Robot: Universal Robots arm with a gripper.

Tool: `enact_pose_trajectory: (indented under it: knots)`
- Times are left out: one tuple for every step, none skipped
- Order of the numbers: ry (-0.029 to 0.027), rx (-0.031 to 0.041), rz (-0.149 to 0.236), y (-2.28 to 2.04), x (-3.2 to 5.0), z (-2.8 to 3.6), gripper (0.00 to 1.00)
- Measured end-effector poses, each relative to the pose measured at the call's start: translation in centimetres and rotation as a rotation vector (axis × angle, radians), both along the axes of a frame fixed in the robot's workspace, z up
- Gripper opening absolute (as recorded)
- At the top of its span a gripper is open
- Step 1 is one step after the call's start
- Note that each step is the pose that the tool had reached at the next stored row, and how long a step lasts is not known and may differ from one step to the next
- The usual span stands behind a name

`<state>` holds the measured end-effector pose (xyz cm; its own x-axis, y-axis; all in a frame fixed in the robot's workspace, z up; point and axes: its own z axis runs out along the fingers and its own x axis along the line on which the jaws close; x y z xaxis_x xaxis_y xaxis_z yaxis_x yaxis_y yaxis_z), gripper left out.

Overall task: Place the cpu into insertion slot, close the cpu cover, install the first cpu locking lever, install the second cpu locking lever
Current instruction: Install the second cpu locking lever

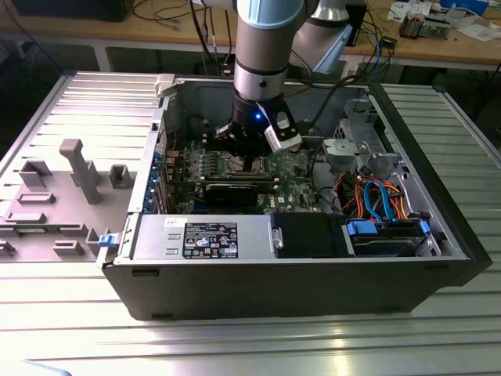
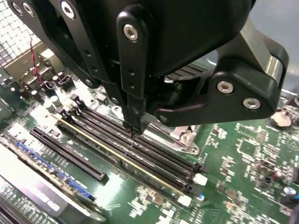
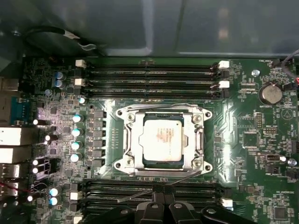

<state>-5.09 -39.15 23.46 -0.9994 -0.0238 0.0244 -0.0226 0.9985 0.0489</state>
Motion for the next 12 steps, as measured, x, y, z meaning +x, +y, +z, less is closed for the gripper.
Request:
enact_pose_trajectory:
  knots:
    - [-0.0001,0.0020,0.000,-0.04,-0.30,-0.17,0.11]
    - [0.0000,0.0024,0.000,-0.05,-0.33,-0.23,0.11]
    - [0.0001,0.0022,0.000,-0.05,-0.34,-0.23,0.11]
    - [0.0001,0.0022,0.000,-0.05,-0.34,-0.23,0.11]
    - [0.0001,0.0024,0.000,-0.05,-0.34,-0.24,0.11]
    - [0.0001,0.0024,0.000,-0.05,-0.34,-0.25,0.11]
    - [0.0001,0.0023,0.000,-0.05,-0.34,-0.25,0.11]
    - [0.0000,0.0024,0.000,-0.05,-0.34,-0.26,0.11]
    - [0.0001,0.0024,0.000,-0.05,-0.34,-0.27,0.11]
    - [0.0001,0.0030,0.000,-0.05,-0.34,-0.29,0.11]
    - [0.0011,0.0107,0.000,-0.11,-0.33,-0.30,0.11]
    - [0.0015,0.0143,0.000,-0.15,-0.33,-0.29,0.11]
